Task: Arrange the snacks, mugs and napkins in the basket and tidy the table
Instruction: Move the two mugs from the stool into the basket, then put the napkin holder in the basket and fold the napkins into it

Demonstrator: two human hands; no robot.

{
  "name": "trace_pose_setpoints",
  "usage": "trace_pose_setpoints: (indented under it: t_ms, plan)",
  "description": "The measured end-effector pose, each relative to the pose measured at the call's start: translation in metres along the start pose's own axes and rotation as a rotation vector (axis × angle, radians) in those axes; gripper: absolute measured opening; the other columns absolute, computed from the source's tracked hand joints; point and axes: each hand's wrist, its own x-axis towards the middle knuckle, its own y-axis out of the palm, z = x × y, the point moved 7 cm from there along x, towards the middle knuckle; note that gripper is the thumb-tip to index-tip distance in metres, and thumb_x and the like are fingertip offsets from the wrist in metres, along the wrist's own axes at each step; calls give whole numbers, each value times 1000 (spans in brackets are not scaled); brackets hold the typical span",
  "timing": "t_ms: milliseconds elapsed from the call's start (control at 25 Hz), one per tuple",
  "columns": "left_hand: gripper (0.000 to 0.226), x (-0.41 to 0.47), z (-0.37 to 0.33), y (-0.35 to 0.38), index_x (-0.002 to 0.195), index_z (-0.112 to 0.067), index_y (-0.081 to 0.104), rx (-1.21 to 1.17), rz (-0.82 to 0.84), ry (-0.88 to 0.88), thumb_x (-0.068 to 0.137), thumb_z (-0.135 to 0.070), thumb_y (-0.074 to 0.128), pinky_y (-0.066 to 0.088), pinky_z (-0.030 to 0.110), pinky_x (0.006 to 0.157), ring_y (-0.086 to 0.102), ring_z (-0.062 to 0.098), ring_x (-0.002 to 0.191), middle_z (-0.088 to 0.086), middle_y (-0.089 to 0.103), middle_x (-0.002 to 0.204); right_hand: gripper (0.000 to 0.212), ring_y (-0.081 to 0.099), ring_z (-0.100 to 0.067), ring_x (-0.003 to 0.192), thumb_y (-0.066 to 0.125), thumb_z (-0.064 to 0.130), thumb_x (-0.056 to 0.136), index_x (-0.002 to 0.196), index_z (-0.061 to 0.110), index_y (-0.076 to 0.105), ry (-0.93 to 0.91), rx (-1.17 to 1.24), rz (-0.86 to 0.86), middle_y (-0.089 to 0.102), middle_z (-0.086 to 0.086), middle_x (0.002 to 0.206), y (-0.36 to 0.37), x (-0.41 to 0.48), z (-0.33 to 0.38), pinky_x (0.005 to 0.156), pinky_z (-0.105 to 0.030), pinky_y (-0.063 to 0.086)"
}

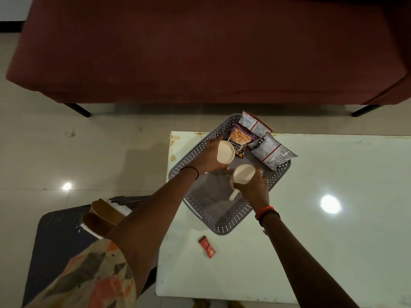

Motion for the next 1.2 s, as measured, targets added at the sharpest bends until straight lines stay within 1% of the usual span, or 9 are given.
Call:
trace_pose_setpoints:
  t_ms: [240,600,680,760,880,1000,1080,1160,1200]
  plan:
    - [102,-4,-3,-3,145,-16,14,-2,-39,26,67,-23,80,27,49,111,25,35,137,16,23,151,83,52,-41,120,83,16,70,137,3,35,13,51,-21,47,-24,134,-5,8,1,94,-49,50]
    - [105,-5,-5,-2,146,-15,10,37,-28,39,69,-26,79,26,50,113,23,34,139,16,20,153,86,48,-40,124,82,19,72,138,0,31,3,-81,81,42,-25,139,-4,20,1,96,-44,48]
    - [101,-14,-5,-4,145,-13,14,-28,-62,32,70,-24,79,28,49,112,26,34,138,16,23,152,91,46,-41,125,82,24,72,141,0,28,11,-126,94,39,-26,140,-6,20,0,97,-43,47]
    - [90,-31,-5,-11,143,-9,21,-141,-136,44,73,-18,76,31,48,111,30,34,136,17,29,149,99,42,-42,129,83,31,70,145,2,24,4,-194,45,36,-27,140,-10,14,1,103,-47,42]
    - [68,-68,6,-29,139,-10,30,-273,-320,40,82,-17,68,35,40,110,34,28,135,14,37,145,105,29,-43,136,81,40,69,148,5,22,-75,-311,-126,30,-27,145,-18,-3,13,113,-52,30]
    - [49,-118,22,-51,135,-14,37,-365,-541,16,91,-21,56,35,26,105,39,19,132,9,42,142,98,18,-43,143,75,39,76,150,7,20,-163,-261,-222,21,-26,152,-11,-26,26,118,-52,20]
    - [39,-156,38,-67,132,-15,41,-356,-695,4,94,-17,49,35,21,106,42,15,129,8,46,139,88,17,-40,144,70,35,81,149,7,22,-235,-236,-271,21,-25,153,1,-44,36,118,-51,20]
    - [40,-194,59,-78,130,-13,43,-306,-793,-15,92,-2,42,33,16,108,43,15,129,9,46,137,77,21,-38,144,61,33,87,149,4,25,-340,-276,-278,24,-25,153,22,-64,50,118,-49,24]
    - [48,-212,75,-83,130,-13,43,-287,-815,-37,87,8,40,30,9,108,42,14,130,8,45,138,73,23,-37,143,58,32,89,148,4,25,-394,-289,-253,25,-24,153,36,-74,57,117,-48,26]
